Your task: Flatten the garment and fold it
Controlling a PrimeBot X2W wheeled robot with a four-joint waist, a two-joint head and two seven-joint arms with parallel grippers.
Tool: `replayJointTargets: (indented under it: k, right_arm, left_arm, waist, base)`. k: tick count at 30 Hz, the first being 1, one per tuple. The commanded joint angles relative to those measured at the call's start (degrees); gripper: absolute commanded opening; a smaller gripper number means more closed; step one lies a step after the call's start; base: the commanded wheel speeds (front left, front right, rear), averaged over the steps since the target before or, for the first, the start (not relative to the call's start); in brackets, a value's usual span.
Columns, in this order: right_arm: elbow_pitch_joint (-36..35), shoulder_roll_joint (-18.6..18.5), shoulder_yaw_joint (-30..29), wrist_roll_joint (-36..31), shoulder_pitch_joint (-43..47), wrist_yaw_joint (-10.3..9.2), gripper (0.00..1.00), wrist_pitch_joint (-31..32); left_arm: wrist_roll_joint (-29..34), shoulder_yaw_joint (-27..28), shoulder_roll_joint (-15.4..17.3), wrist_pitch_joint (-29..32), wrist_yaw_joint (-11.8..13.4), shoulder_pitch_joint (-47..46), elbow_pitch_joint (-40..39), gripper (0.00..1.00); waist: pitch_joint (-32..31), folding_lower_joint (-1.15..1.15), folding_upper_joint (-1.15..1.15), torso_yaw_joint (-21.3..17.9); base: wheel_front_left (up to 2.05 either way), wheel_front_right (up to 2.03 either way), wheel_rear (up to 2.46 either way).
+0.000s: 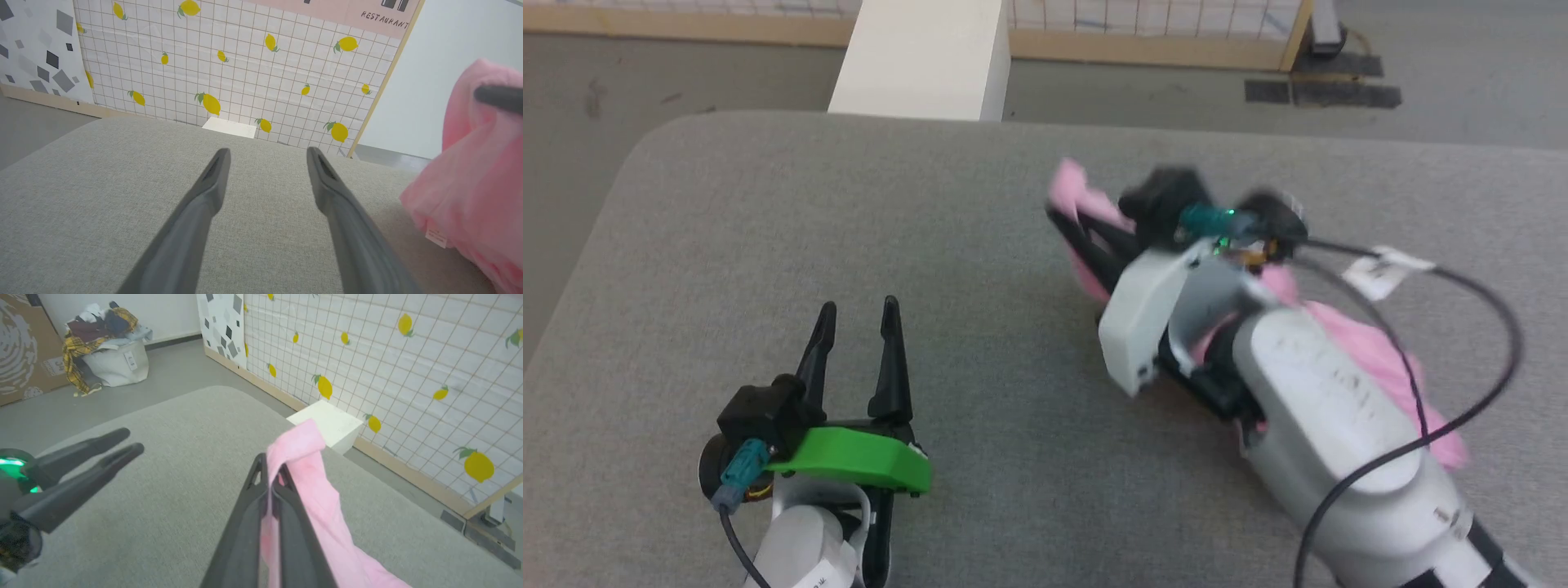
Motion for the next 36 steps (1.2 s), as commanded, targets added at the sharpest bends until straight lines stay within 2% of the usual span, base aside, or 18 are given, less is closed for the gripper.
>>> replayJointTargets:
  k: [1,4,7,14,17,18,19,20,23,26,31,36]
  right_arm:
    - [-1.7,0.0,-0.6,0.7,-1.5,-0.08,0.00,-1.7]
    - [-4.8,0.0,-4.6,0.7,-2.6,-0.08,0.00,-4.3]
    - [-4.5,0.0,-12.3,-2.4,-1.1,-0.08,0.00,-3.7]
    - [-1.8,0.0,-36.9,-14.0,10.8,-0.08,0.00,1.1]
    - [-1.9,0.0,-45.0,-16.1,16.7,-0.08,0.00,2.4]
    - [-2.1,0.0,-50.4,-16.3,22.2,-0.08,0.28,2.6]
    - [-2.3,0.0,-51.3,-16.3,23.5,-0.08,0.94,2.3]
    - [-2.3,0.0,-52.4,-15.5,25.0,-0.08,1.00,2.0]
    - [-2.8,0.0,-54.1,-13.8,28.1,-0.08,1.00,-0.2]
    - [-4.2,0.0,-53.9,-12.5,30.5,-0.08,1.00,-5.0]
    - [-7.7,0.0,-47.5,-11.3,35.0,-0.08,1.00,-12.1]
    - [-9.4,0.0,-40.8,-9.8,37.4,-0.08,1.00,-15.1]
  left_arm:
    - [0.3,0.1,-0.1,-0.3,-0.2,0.4,0.1,1.00]
    - [0.4,0.3,-0.1,-0.3,-0.1,1.1,0.0,1.00]
    - [0.4,0.4,-0.1,-0.3,-0.1,1.6,-0.2,1.00]
    - [0.2,-0.2,-0.1,-0.3,-0.2,1.9,-0.8,1.00]
    - [0.2,-0.2,-0.1,-0.3,-0.3,2.2,-0.6,1.00]
    - [0.4,-0.1,-0.1,-0.3,-0.5,2.4,-0.3,1.00]
    - [0.4,-0.1,-0.1,-0.3,-0.5,2.4,-0.2,1.00]
    - [0.6,-0.1,-0.1,-0.3,-0.7,2.5,-0.1,1.00]
    - [1.0,-0.2,-0.1,-0.3,-1.1,2.6,0.3,1.00]
    - [1.1,-0.6,-0.1,-0.3,-1.5,2.5,0.7,1.00]
    - [0.5,-3.5,-0.1,0.0,-2.1,0.7,3.3,1.00]
    - [-2.5,-9.1,-0.1,4.8,-1.7,-5.3,8.4,1.00]
  waist:
    - [-2.0,-0.01,0.00,-1.3]
    - [-2.7,-0.01,0.00,-1.7]
    - [-2.9,-0.01,0.00,-2.0]
    - [-2.2,-0.01,0.00,-1.6]
    - [-2.0,-0.01,0.00,-2.0]
    - [-2.2,-0.01,0.00,-2.8]
    - [-2.3,-0.01,0.00,-3.1]
    - [-2.5,-0.01,0.00,-3.6]
    - [-2.8,-0.01,0.00,-5.0]
    - [-3.2,-0.01,0.00,-6.7]
    - [-3.2,-0.01,0.00,-9.3]
    - [-2.3,-0.01,0.00,-11.9]
  base:
    - [0.00,0.00,0.00]
    - [0.00,0.00,0.00]
    - [0.00,0.00,0.00]
    - [0.00,0.00,0.00]
    - [0.00,0.00,0.00]
    - [0.00,0.00,0.00]
    - [0.00,0.00,0.00]
    - [0.00,0.00,0.00]
    - [0.00,0.00,0.00]
    - [0.00,0.00,0.00]
    - [0.00,0.00,0.00]
    - [0.00,0.00,0.00]
